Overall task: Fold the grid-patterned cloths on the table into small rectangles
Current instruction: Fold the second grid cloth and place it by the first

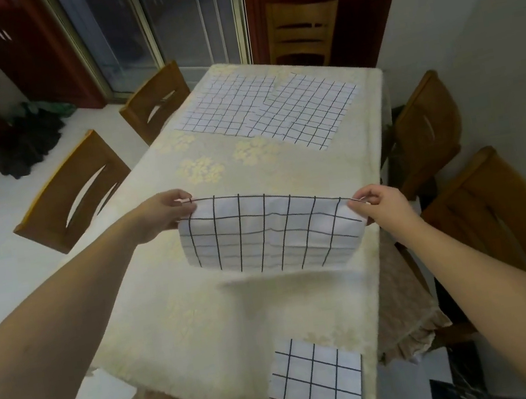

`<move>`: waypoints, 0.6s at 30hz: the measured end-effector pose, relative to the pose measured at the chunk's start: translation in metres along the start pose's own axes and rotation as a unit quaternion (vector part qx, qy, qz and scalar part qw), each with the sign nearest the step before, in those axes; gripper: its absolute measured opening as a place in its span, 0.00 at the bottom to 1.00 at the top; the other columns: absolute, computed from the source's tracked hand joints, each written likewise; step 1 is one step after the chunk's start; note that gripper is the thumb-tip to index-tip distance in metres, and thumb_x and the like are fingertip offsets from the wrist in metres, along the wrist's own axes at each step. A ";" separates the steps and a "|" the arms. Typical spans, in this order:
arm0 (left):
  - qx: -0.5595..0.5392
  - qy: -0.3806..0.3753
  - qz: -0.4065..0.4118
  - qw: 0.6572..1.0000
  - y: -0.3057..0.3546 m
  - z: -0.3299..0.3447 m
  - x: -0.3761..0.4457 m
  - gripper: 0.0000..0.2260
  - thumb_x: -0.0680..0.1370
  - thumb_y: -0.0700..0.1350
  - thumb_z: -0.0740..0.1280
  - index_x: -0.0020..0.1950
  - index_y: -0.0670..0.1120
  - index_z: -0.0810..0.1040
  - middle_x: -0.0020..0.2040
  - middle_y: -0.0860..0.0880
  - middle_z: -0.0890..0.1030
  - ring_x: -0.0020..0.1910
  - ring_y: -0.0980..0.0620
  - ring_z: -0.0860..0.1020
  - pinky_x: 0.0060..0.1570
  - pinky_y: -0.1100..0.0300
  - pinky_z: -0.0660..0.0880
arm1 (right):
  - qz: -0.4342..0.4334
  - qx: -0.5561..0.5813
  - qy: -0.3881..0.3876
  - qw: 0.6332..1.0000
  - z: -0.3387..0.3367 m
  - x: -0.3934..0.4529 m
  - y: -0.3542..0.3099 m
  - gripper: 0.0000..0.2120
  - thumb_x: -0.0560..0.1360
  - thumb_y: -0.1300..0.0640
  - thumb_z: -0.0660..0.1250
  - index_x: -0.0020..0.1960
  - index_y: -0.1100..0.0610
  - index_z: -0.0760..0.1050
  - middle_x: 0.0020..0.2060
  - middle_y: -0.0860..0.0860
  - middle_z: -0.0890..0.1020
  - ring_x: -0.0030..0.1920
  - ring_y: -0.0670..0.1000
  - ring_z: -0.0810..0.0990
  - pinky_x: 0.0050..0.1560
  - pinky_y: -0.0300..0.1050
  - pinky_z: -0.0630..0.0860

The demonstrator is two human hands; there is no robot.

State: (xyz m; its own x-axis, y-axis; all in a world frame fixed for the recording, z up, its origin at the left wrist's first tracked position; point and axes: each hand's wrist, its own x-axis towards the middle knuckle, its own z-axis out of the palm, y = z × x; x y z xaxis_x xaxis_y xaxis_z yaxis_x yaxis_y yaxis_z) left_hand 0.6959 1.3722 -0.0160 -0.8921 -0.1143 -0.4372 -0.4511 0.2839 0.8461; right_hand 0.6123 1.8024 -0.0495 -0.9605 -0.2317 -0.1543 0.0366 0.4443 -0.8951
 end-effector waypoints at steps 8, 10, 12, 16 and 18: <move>0.018 0.053 -0.055 0.997 -0.033 0.014 0.034 0.05 0.79 0.43 0.68 0.52 0.44 0.75 0.41 0.44 0.77 0.37 0.49 0.74 0.41 0.57 0.72 | 0.072 0.032 -0.026 0.997 0.017 0.013 0.037 0.07 0.73 0.54 0.73 0.51 0.51 0.79 0.41 0.57 0.82 0.44 0.54 0.80 0.49 0.48 0.79; 0.013 0.083 -0.068 0.994 -0.050 0.024 0.051 0.04 0.79 0.44 0.68 0.49 0.45 0.75 0.41 0.44 0.77 0.37 0.48 0.73 0.38 0.57 0.71 | 0.102 0.054 -0.032 0.993 0.027 0.019 0.052 0.10 0.74 0.54 0.72 0.55 0.48 0.78 0.41 0.53 0.80 0.46 0.53 0.80 0.54 0.50 0.78; 0.022 0.106 -0.079 0.991 -0.070 0.033 0.067 0.04 0.79 0.44 0.68 0.49 0.45 0.75 0.41 0.44 0.76 0.36 0.48 0.72 0.36 0.59 0.68 | 0.139 0.081 -0.032 0.987 0.040 0.025 0.066 0.15 0.75 0.55 0.71 0.61 0.48 0.76 0.48 0.53 0.80 0.50 0.52 0.79 0.60 0.51 0.77; 0.095 0.168 -0.087 0.977 -0.107 0.051 0.096 0.08 0.79 0.46 0.67 0.55 0.44 0.76 0.47 0.44 0.80 0.39 0.49 0.75 0.33 0.61 0.69 | 0.225 0.100 -0.061 0.967 0.072 0.030 0.097 0.26 0.77 0.57 0.69 0.72 0.52 0.65 0.61 0.55 0.76 0.58 0.54 0.77 0.62 0.48 0.73; 0.073 0.173 -0.108 0.976 -0.122 0.053 0.105 0.11 0.79 0.48 0.67 0.58 0.45 0.75 0.49 0.44 0.81 0.39 0.49 0.76 0.33 0.60 0.70 | 0.238 0.082 -0.058 0.966 0.083 0.026 0.106 0.27 0.77 0.58 0.68 0.74 0.53 0.61 0.63 0.51 0.72 0.60 0.51 0.73 0.60 0.44 0.69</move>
State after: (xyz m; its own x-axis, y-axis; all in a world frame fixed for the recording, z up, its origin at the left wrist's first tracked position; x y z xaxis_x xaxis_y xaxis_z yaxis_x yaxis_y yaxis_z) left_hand 0.6591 1.3761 -0.1815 -0.7441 -0.4939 -0.4500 -0.6432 0.3474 0.6824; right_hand 0.6144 1.7718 -0.1826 -0.7870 -0.1344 -0.6021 0.5192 0.3829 -0.7641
